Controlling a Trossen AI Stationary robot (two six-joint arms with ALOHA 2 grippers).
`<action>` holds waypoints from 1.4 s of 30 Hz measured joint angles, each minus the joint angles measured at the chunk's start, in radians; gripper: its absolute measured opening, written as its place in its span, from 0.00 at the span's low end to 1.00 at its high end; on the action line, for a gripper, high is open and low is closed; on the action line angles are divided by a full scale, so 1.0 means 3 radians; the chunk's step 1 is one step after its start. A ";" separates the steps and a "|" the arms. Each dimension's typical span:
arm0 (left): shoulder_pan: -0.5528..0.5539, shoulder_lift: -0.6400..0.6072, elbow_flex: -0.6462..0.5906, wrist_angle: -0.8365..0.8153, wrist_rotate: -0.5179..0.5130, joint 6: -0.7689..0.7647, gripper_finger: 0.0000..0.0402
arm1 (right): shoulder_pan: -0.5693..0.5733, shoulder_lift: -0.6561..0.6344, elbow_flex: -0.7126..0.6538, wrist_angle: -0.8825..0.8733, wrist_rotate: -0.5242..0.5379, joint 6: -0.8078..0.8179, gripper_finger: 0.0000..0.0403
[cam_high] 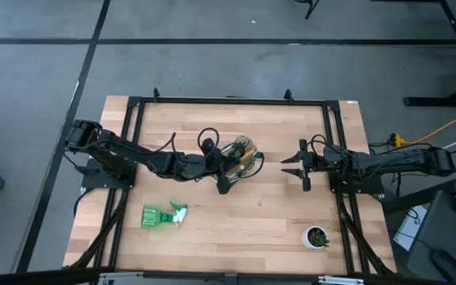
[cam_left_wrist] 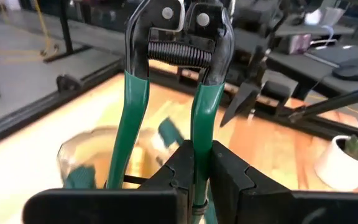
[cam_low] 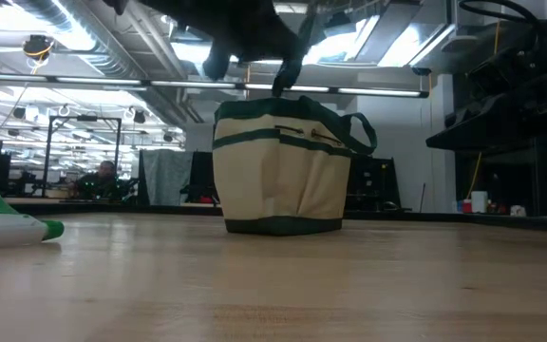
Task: Pick & Place Garden tools in Gardening bag
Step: Put the shear scissors into the gardening bag, then put the spray bottle into the gardening bag
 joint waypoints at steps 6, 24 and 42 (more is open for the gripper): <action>0.0000 0.0030 0.0000 -0.0249 -0.0037 -0.0173 0.06 | 0.0000 0.0000 0.0000 0.0000 0.0001 0.0000 0.36; 0.0067 0.0365 -0.0004 -0.0171 -0.0003 -0.0182 0.12 | 0.0000 0.0000 0.0000 -0.0012 0.0001 0.0000 0.36; 0.0065 0.0359 -0.0004 -0.0165 -0.0090 -0.0092 0.23 | 0.0000 0.0000 0.0000 -0.0068 0.0001 -0.0001 0.36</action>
